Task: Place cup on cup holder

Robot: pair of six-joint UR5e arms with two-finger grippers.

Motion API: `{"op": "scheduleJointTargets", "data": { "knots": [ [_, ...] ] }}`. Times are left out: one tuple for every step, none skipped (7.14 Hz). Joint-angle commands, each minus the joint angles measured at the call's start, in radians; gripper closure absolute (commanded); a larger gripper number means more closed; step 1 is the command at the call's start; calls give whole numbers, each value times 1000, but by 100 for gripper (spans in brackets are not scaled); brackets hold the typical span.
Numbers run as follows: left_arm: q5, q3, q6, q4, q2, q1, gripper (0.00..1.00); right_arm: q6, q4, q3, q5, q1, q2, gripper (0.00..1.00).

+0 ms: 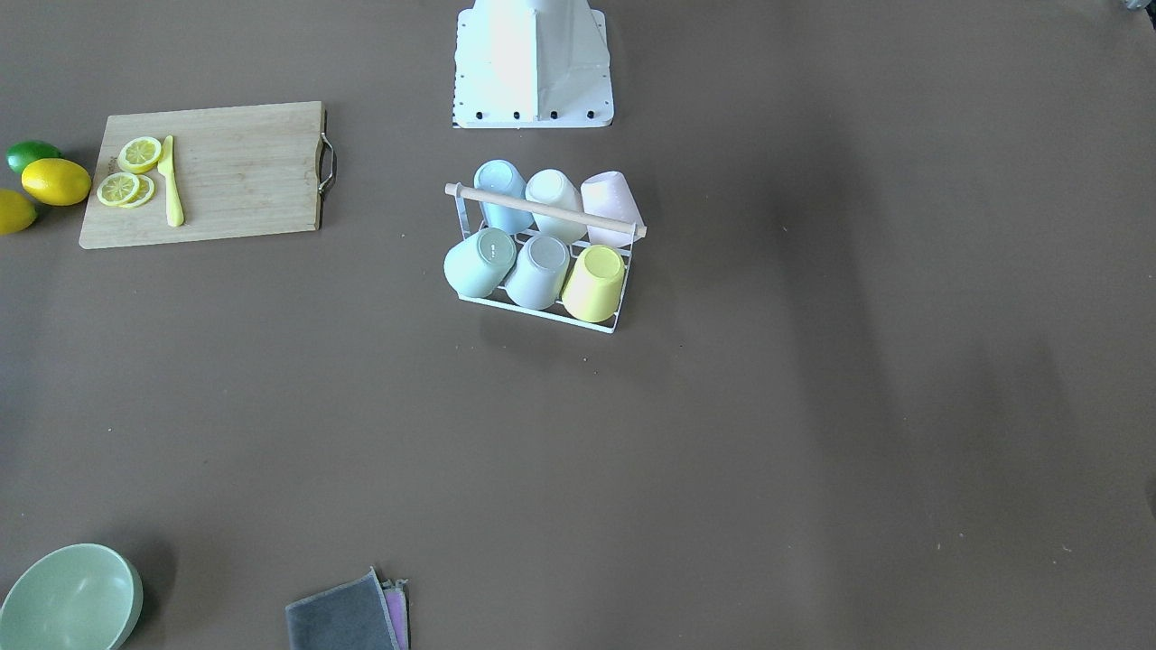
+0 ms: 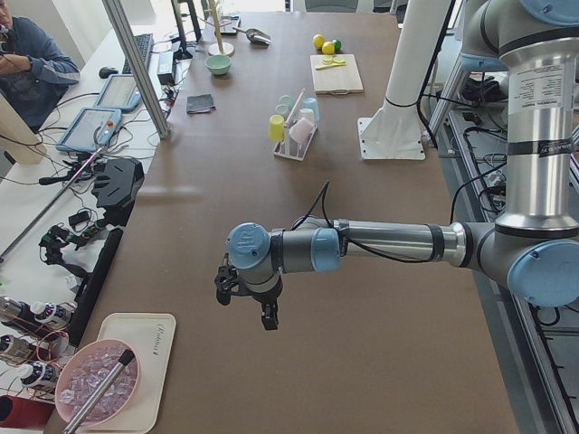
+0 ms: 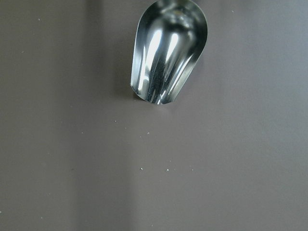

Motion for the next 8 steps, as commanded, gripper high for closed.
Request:
{"op": "scheduleJointTargets", "data": {
  "knots": [
    [45,-21,-2,2,-8,0,2,0,2,-2,1,-1,-4,0],
    [55,-63,-4,5,4,0,1,0,2,-4,1,-1,-5,0],
    [55,-64,-4,5,4,1,2,0,2,4,1,-1,-5,0],
    [56,-52,-2,5,6,3,1,1,2,7,3,-1,11,0],
    [55,-29,-4,2,7,3,1,0,-10,30,7,3,26,0],
    [55,-28,-4,4,7,3,1,0,-30,94,7,3,-7,0],
    [53,-29,-4,2,6,3,1,0,-49,107,0,3,-5,0],
    [53,-31,-4,2,6,3,1,-2,-97,98,-11,-5,6,0]
  ]
}}
